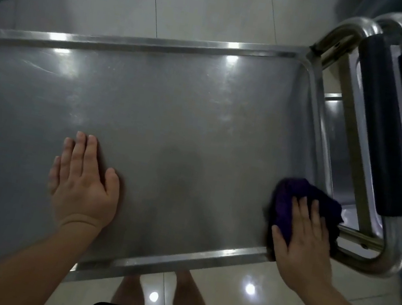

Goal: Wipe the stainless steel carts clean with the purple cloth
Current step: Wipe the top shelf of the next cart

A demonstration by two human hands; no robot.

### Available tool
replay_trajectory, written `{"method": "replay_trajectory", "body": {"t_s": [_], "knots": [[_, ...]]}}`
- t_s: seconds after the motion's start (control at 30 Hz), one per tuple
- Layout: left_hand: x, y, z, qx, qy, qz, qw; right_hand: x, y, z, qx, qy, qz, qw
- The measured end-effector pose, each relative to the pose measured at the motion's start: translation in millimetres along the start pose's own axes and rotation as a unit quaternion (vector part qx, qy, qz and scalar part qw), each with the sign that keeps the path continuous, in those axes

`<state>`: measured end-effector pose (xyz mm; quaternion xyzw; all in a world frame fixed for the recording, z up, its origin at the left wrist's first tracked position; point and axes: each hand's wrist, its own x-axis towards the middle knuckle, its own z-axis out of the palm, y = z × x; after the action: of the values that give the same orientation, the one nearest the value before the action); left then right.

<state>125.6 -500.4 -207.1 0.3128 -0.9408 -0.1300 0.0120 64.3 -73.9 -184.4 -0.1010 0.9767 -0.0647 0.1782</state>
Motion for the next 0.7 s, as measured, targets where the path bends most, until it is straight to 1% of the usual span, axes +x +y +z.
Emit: {"method": "replay_trajectory", "body": {"t_s": [0.1, 0.2, 0.27, 0.37, 0.43, 0.5, 0.57, 0.7], "knots": [[0, -2, 0, 0.012, -0.006, 0.004, 1.000, 62, -16, -10, -0.013, 0.022, -0.063, 0.998], [1, -3, 1, 0.012, -0.010, 0.007, 1.000, 148, -46, -27, -0.021, 0.062, -0.102, 0.993], [0, -3, 2, 0.013, -0.011, 0.008, 1.000, 208, -62, -43, -0.025, 0.067, -0.124, 0.990], [0, -4, 3, 0.015, -0.005, 0.008, 1.000, 287, -83, -74, -0.032, 0.058, -0.123, 0.990], [0, -4, 3, 0.014, 0.001, 0.008, 1.000, 316, -97, -86, -0.034, 0.057, -0.112, 0.991], [0, -4, 4, 0.014, 0.007, 0.004, 1.000, 321, -104, -85, -0.024, 0.066, -0.099, 0.993], [-1, -3, 4, 0.013, 0.009, 0.001, 1.000, 302, -104, -78, -0.010, 0.074, -0.105, 0.992], [0, -4, 3, 0.011, -0.001, 0.003, 1.000, 202, -91, -48, -0.027, 0.068, -0.150, 0.986]]}}
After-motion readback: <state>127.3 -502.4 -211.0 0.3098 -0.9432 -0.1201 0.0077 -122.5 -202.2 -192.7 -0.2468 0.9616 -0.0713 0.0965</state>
